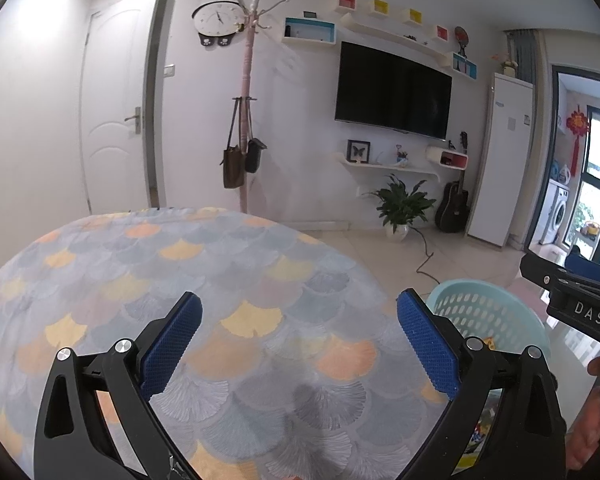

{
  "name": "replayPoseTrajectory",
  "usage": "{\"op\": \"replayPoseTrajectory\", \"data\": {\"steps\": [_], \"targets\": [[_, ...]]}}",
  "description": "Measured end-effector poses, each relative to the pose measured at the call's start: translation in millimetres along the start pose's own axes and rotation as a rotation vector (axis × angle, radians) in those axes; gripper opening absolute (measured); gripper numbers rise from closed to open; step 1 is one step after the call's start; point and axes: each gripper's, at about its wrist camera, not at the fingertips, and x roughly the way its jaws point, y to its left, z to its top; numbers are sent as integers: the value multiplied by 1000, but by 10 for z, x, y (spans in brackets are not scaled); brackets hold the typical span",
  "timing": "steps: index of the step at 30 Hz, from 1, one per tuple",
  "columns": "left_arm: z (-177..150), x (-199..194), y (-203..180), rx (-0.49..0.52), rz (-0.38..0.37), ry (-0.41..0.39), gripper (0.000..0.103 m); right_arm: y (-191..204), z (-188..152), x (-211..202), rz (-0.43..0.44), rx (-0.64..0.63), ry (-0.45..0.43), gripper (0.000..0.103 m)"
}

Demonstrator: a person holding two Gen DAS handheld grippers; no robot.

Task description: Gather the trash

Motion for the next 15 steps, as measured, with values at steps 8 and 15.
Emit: {"op": "replayPoseTrajectory", "data": {"steps": [8, 15], "targets": [[-4, -10, -23, 5, -4, 0, 95, -16, -20, 24, 4, 13, 9, 76], [-4, -9, -22, 11, -11, 0, 95, -25, -34, 30, 16, 25, 17, 76]]}}
